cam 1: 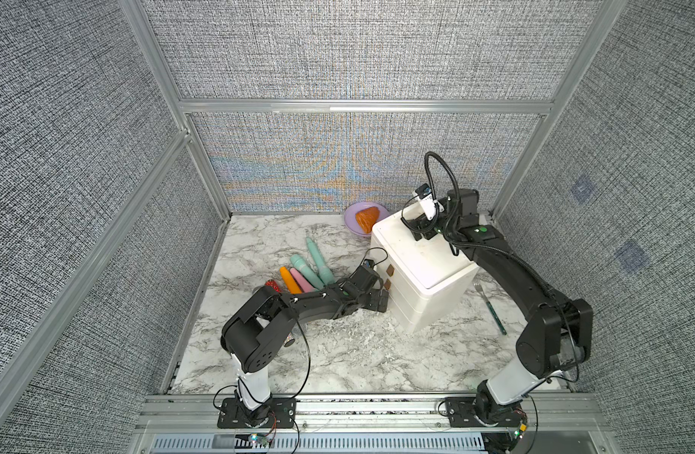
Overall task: Take the microphone out of the drawer
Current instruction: Close the drawer of the storage box, then reset both arms
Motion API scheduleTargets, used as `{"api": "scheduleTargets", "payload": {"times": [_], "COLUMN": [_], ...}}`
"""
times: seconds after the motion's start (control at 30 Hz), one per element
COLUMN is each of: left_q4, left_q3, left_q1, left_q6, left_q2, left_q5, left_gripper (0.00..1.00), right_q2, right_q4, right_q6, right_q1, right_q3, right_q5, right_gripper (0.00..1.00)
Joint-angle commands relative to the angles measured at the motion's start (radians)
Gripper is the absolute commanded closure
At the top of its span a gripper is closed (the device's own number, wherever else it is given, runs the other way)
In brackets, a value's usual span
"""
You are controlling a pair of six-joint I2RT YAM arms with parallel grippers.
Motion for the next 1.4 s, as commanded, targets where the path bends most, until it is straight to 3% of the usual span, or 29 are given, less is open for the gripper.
{"api": "scheduleTargets", "payload": {"times": [0.0,0.4,0.7,0.93,1.17,1.37], "left_q4": [0.083,0.037,-0.074,-0.257,-0.386,-0.497], "left_q3": [-0.012,-0.046,-0.166,-0.150,-0.123,-0.098], "left_q1": [0.000,-0.001,-0.002,-0.001,0.021,0.131], "left_q6": [0.002,0.010,0.010,0.018,0.060,0.071], "left_q2": [-0.006,-0.070,-0.243,-0.392,-0.499,-0.595], "left_q5": [0.006,-0.035,-0.137,-0.249,-0.331,-0.310], "left_gripper": [0.00,0.00,0.00,0.00,0.00,0.00], "right_q2": [0.037,0.023,-0.022,-0.091,-0.150,-0.216], "right_q4": [-0.263,-0.262,-0.240,-0.226,-0.223,-0.158], "right_q6": [0.035,0.043,0.063,0.091,0.158,0.254], "right_q1": [0.001,0.001,0.003,0.002,-0.076,-0.199], "right_q3": [-0.027,-0.020,0.004,0.049,0.115,0.111], "right_q5": [-0.056,-0.068,-0.110,-0.170,-0.259,-0.283], "right_gripper": [0.02,0.02,0.02,0.02,0.02,0.02]}}
